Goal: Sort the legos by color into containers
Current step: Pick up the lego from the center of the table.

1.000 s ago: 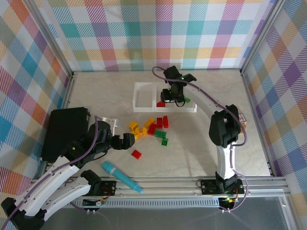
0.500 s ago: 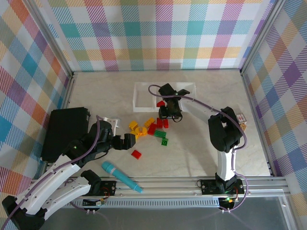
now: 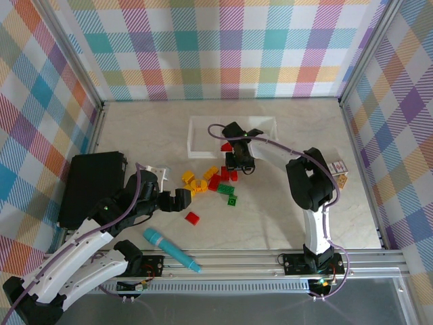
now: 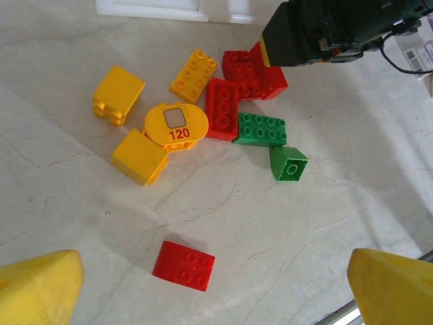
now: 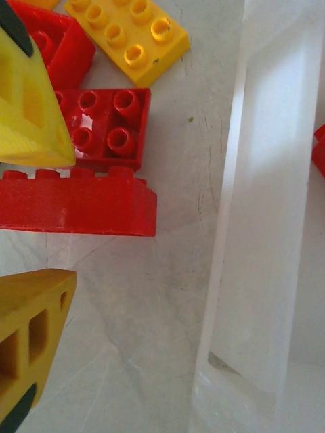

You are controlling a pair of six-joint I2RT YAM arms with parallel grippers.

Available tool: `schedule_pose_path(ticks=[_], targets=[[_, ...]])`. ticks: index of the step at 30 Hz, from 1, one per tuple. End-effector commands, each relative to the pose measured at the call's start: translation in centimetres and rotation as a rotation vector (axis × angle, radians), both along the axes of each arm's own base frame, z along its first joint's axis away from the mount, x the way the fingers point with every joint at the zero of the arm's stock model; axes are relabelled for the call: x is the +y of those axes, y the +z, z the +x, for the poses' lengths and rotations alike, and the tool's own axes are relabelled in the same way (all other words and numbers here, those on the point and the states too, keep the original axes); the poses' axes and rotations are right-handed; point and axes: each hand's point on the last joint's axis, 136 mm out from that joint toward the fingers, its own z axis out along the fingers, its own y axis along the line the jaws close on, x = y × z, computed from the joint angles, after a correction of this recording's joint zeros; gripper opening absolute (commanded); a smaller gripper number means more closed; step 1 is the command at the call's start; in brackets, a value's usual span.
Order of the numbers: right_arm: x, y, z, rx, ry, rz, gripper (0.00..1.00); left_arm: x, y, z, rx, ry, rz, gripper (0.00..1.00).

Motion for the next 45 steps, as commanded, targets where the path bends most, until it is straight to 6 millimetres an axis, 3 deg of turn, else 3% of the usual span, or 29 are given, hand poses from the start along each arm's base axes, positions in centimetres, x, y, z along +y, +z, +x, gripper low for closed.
schedule_pose_path(ticks=[1, 11, 23, 29, 36, 41, 45], targets=[[0.0, -0.8, 0.0, 0.004, -0.014, -0.008, 0.44, -0.3, 0.1, -0.2, -0.005, -0.01, -0.014, 1.0], [0.1, -2.9, 0.2, 0.031, -0.015, -0.029, 0.41, -0.3, 0.0, -0.2, -0.002, -0.008, -0.013, 1.0], [-0.6, -2.5, 0.3, 0.015, -0.014, -0.065, 0.31, -0.4, -0.1, -0.1, -0.001, -0.011, -0.014, 0.99], [-0.6, -0.3, 0.7, -0.022, -0.007, -0.054, 0.24, -0.5, 0.0, -0.2, -0.001, -0.012, -0.016, 1.0], [0.3, 4.8, 2.3, -0.133, 0.018, 0.0, 0.22, -0.4, 0.1, -0.2, -0.005, -0.012, -0.018, 1.0], [0.9, 7.5, 5.1, -0.195, 0.047, 0.013, 0.22, -0.4, 0.1, -0.2, -0.003, -0.012, -0.019, 1.0], [1.2, 8.3, 8.2, -0.221, 0.059, 0.026, 0.22, -0.3, 0.1, -0.2, -0.006, -0.01, -0.018, 1.0]])
